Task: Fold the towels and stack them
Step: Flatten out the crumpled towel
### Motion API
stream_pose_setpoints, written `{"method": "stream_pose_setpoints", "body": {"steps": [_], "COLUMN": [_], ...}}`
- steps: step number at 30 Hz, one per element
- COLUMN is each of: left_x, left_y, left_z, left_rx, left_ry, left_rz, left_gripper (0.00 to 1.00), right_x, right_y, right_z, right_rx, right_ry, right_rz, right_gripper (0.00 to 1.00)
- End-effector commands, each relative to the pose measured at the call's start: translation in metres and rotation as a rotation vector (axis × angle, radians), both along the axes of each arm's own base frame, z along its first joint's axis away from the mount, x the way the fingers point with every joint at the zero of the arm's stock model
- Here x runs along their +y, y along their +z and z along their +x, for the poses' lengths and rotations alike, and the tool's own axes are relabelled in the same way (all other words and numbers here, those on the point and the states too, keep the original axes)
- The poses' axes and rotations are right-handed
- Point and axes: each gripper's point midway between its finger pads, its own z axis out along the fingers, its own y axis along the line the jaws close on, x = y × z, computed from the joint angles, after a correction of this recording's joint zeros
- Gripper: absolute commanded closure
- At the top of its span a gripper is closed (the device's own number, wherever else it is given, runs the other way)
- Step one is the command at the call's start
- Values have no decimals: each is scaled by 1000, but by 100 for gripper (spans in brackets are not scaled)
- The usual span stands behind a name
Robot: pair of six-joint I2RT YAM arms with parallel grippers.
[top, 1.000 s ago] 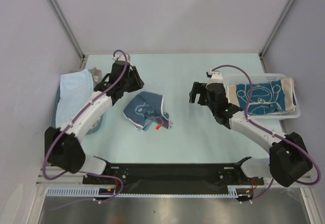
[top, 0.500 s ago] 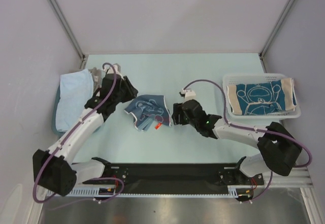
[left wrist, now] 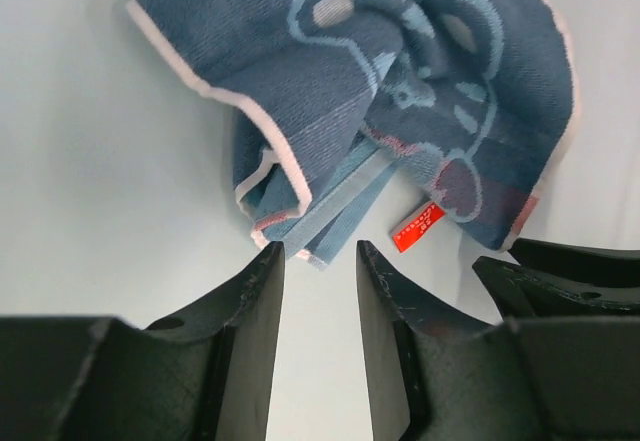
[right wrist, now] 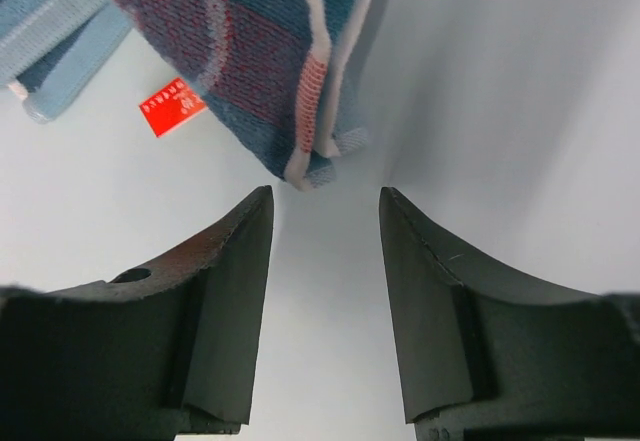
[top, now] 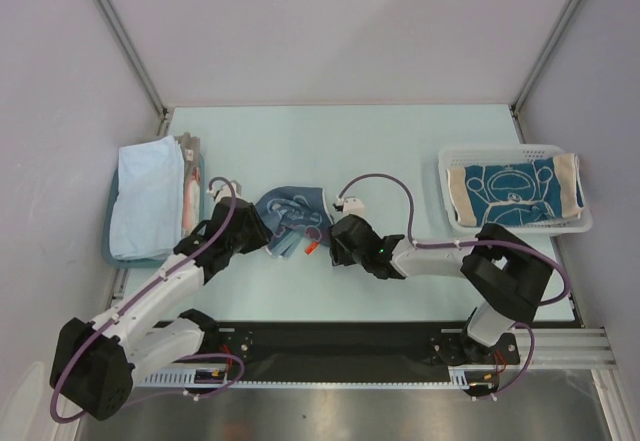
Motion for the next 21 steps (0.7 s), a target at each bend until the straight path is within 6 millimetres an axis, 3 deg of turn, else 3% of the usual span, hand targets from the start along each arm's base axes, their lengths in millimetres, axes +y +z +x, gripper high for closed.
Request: {"method": "stream_pose_setpoints", "body": {"steps": [1, 8, 15, 21], "left_x": [-5, -10, -14, -18], "left_y": [7, -23, -41, -57], "left_z": [6, -3, -9, -11], "left_rx": [-42, 26, 57, 94], "left_ry": [30, 42, 47, 41], "left_rz": [-44, -50, -45, -26], "left_gripper": [60, 58, 52, 50], "right_x": [18, 29, 25, 19], "right_y": [16, 15, 18, 26], "right_z": [16, 20, 31, 41], "right_rx": [-54, -55, -76, -80], "right_ry": [-52, -56, -85, -98], "right_rz": [61, 95, 100, 113], "right_gripper": [48, 48, 55, 76]}}
